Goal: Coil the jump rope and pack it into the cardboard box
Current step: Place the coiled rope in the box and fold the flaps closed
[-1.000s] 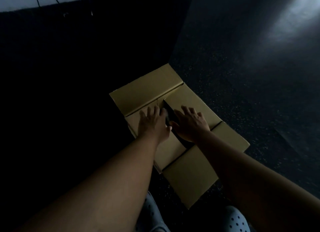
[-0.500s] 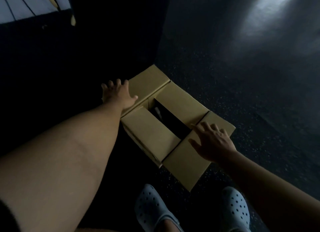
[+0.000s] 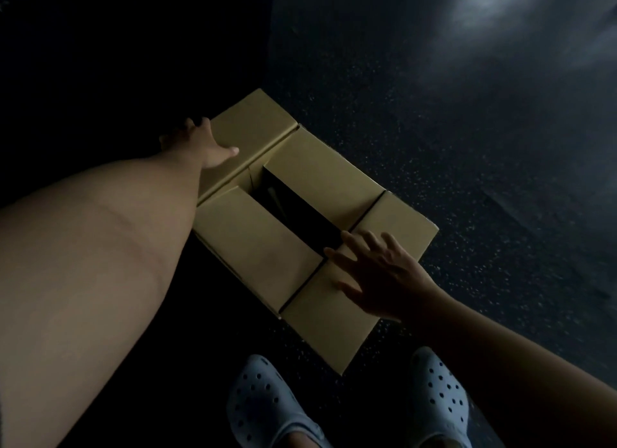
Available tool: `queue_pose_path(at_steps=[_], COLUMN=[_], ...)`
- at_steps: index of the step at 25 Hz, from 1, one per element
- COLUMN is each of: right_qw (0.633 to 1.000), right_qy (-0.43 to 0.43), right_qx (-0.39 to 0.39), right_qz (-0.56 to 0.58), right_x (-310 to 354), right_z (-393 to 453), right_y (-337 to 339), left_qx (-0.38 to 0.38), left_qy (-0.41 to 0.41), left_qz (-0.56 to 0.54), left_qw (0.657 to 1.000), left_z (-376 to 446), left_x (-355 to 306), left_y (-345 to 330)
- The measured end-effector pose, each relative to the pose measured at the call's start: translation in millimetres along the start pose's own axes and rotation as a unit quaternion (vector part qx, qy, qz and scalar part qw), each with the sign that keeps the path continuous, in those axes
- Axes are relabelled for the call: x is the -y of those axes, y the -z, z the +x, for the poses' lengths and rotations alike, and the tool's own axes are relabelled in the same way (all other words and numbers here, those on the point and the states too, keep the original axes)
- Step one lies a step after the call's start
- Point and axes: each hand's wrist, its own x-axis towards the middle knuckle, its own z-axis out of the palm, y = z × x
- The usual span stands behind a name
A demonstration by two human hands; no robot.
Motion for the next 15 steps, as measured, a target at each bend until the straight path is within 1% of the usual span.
queue_pose_path(at_steps=[2, 4, 5, 6, 10, 12, 14, 15], right_qw=[0.999, 0.995, 0.992, 0.99, 0.981, 0.982, 0.982, 0.981], right_qy=[0.046, 0.092, 0.105, 0.114, 0.126, 0.141, 0.137, 0.121], right_qx=[0.001, 0.038, 0.062, 0.075, 0.063, 0.006, -0.087, -0.132], right_qz=[-0.005, 0.002, -0.013, -0.04, -0.131, -0.127, -0.092, -0.073], right_x=[-7.6, -14.7, -14.9, -12.5, -10.4, -19.7, -29.1, -30.4], right_z=[-8.2, -17.9, -23.4, -28.0, -37.0, -39.9, -39.4, -35.4], right_y=[1.2, 4.9, 5.1, 4.4, 12.5, 30.5, 46.9, 55.5], left_qx=[-0.023, -0.053, -0.066, -0.077, -0.12, -0.151, -0.165, -0.157], left_qy=[0.001, 0.002, 0.003, 0.005, -0.007, -0.042, -0.089, -0.109], left_qz=[0.002, 0.017, 0.019, 0.017, 0.03, 0.023, -0.019, -0.037], left_qw=[1.0, 0.998, 0.998, 0.997, 0.992, 0.987, 0.982, 0.981], left_z=[-1.9, -8.4, -13.4, -18.8, -48.0, -63.7, -78.0, -85.1], left_x=[-2.0, -7.1, -10.7, -14.9, -26.4, -31.5, -38.4, -41.7], left_y=[3.5, 9.2, 12.3, 15.9, 31.6, 35.1, 37.1, 37.8])
